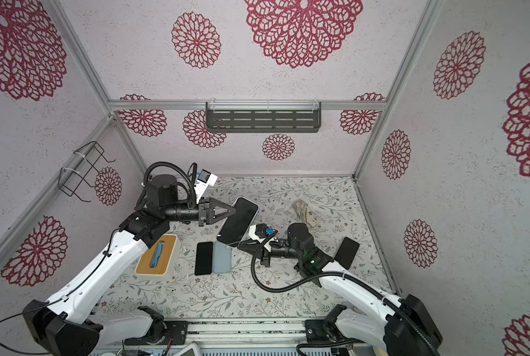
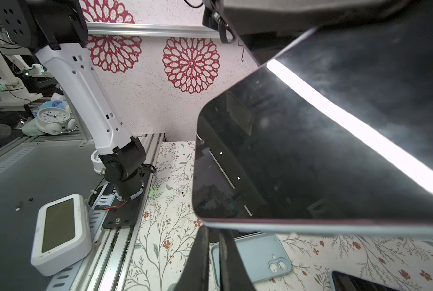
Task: Take the phone out of the phone case
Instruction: Remove the phone case from the phone.
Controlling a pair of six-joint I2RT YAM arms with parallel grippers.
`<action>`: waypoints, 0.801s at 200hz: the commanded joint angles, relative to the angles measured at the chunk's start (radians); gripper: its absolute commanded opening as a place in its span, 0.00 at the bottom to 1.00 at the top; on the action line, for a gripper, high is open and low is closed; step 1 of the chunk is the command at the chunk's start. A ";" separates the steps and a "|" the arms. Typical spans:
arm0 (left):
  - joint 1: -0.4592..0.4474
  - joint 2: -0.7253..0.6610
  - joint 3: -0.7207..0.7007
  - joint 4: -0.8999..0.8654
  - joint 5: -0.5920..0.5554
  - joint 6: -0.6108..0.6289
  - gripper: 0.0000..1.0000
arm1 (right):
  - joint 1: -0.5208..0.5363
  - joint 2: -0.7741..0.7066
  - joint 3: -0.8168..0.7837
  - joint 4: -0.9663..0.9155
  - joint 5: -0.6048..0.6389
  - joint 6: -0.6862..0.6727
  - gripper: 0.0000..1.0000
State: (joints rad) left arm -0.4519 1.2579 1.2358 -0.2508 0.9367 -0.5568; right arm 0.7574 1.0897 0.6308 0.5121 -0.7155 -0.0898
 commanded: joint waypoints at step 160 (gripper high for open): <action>0.037 -0.119 -0.156 0.460 0.002 -0.279 0.00 | -0.001 -0.166 -0.147 0.240 0.205 0.255 0.62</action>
State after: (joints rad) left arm -0.4198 1.1713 1.1042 0.0425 0.9752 -0.7521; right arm 0.7624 0.9661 0.4606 0.6979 -0.5755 0.0250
